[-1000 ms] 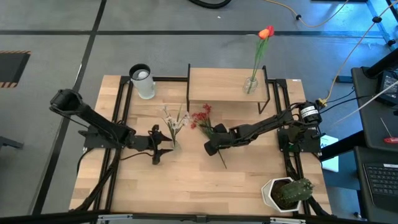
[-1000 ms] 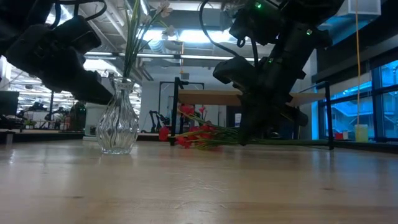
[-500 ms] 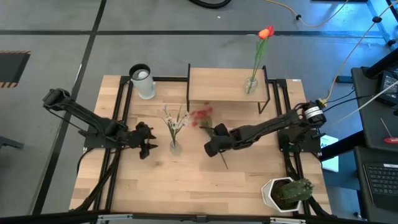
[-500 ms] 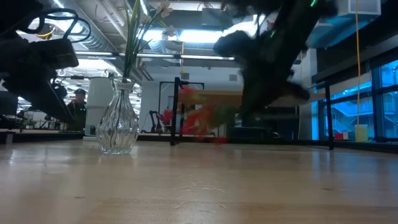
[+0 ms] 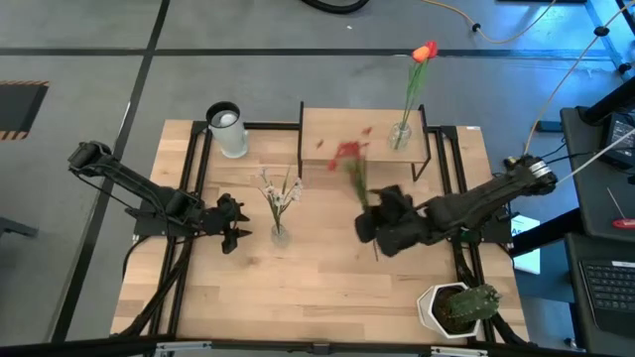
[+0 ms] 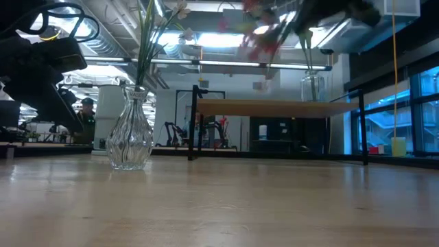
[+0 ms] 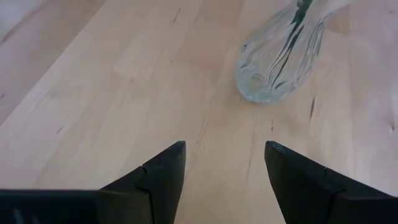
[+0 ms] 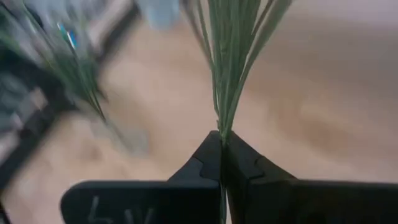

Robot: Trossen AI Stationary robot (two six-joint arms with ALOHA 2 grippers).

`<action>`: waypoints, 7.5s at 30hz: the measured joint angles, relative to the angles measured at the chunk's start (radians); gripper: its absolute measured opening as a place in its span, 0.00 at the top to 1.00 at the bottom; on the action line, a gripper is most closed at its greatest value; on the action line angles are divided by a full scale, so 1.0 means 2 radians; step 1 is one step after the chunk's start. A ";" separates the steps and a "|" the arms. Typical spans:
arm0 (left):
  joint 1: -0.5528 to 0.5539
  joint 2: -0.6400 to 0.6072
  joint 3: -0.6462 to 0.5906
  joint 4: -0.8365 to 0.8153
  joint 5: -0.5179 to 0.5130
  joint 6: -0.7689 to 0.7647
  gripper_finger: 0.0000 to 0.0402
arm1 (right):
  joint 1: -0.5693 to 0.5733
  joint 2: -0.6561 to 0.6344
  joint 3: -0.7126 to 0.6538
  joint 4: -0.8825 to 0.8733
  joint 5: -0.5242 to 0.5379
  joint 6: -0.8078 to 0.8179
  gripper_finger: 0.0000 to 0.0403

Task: Pick and place flowers into a vace then onto a shelf
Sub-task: Put the red flowers into the transparent vase, then put the flower vase on the shelf

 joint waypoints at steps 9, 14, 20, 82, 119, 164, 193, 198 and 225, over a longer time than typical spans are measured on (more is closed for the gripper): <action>0.000 0.000 0.000 0.001 0.000 0.000 0.47 | 0.051 0.003 0.005 0.243 0.267 -0.224 1.00; 0.000 0.000 0.000 0.001 -0.006 0.000 0.47 | 0.050 0.076 0.004 0.462 0.299 -0.409 1.00; 0.000 0.000 0.000 0.001 -0.003 0.000 0.47 | 0.041 0.175 0.004 0.637 0.309 -0.495 1.00; 0.000 0.000 0.000 -0.006 0.047 0.075 0.47 | -0.070 0.443 0.112 0.939 0.028 -0.833 0.98; 0.000 0.000 0.000 -0.003 0.052 0.062 0.47 | -0.049 0.443 0.111 0.871 0.098 -0.786 0.77; 0.000 0.000 0.000 0.059 0.009 0.062 0.47 | -0.029 0.289 0.112 0.298 -0.178 -0.368 0.62; 0.000 0.000 0.000 0.083 -0.027 0.008 0.47 | -0.079 0.292 0.112 0.322 -0.155 -0.508 0.31; 0.000 0.000 0.000 0.083 -0.027 0.008 0.47 | -0.092 0.292 0.112 0.349 -0.169 -0.514 0.31; 0.000 0.000 0.000 0.082 -0.026 0.009 0.47 | -0.105 0.336 0.112 0.429 -0.191 -0.548 0.31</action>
